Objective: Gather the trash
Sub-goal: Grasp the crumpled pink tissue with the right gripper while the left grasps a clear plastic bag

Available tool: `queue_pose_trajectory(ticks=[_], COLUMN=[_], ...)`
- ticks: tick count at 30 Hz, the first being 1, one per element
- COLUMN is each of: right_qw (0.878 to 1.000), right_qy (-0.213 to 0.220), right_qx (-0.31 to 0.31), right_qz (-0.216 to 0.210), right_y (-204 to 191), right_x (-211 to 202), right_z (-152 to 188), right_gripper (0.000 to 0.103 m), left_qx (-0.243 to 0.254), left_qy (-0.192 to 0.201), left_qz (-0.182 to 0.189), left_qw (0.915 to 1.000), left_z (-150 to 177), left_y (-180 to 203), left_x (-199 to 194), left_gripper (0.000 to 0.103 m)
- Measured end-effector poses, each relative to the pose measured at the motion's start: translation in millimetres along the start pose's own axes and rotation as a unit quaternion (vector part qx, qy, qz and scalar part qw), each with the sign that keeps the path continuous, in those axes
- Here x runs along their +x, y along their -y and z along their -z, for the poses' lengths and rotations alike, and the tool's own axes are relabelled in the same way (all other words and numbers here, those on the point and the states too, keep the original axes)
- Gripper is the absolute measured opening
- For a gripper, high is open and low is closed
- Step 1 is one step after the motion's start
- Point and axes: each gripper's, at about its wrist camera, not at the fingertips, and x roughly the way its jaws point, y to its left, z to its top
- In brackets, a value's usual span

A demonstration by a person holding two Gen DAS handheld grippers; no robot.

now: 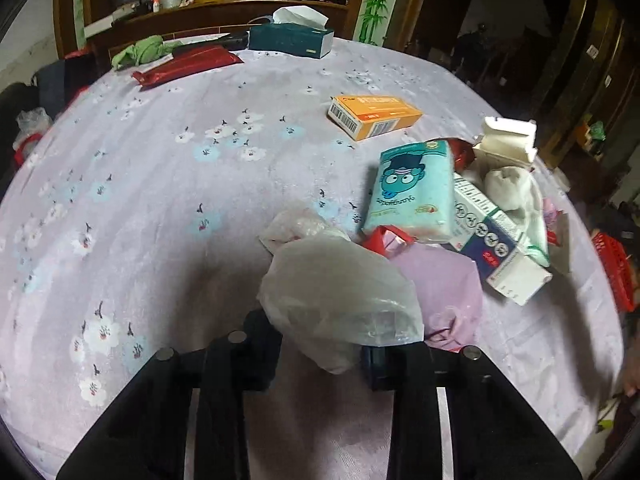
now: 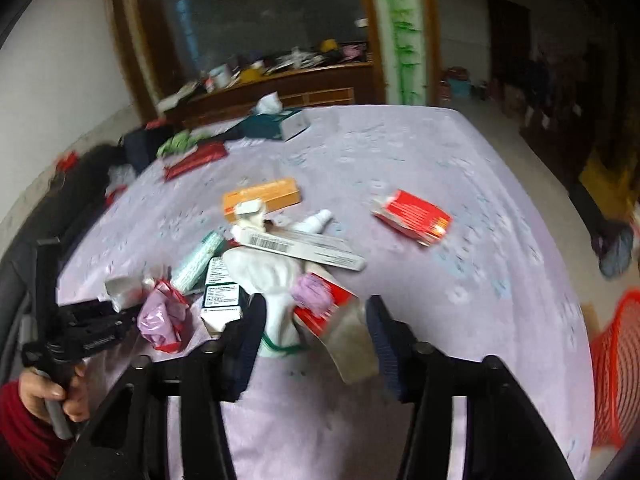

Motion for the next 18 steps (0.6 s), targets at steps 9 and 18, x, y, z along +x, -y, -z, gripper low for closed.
queue_pose_trajectory(ticks=[9, 18], right_qw=[0.995, 0.996], right_qy=[-0.041, -0.017], right_qx=[-0.087, -0.072], right_qz=[0.040, 0.045], right_y=[-18.8, -23.4], right_x=[46.9, 33.0], right_z=[-4.4, 4.7], right_gripper=[0.027, 0.024], left_qx=[0.001, 0.021], left_qy=[0.037, 0.060], left_qz=[0.023, 0.033], left_qw=[0.9991, 0.9974], left_z=[8.7, 17.1], left_y=[-7.6, 9.8], left_x=[-32.1, -46.1], left_gripper=[0.029, 0.029])
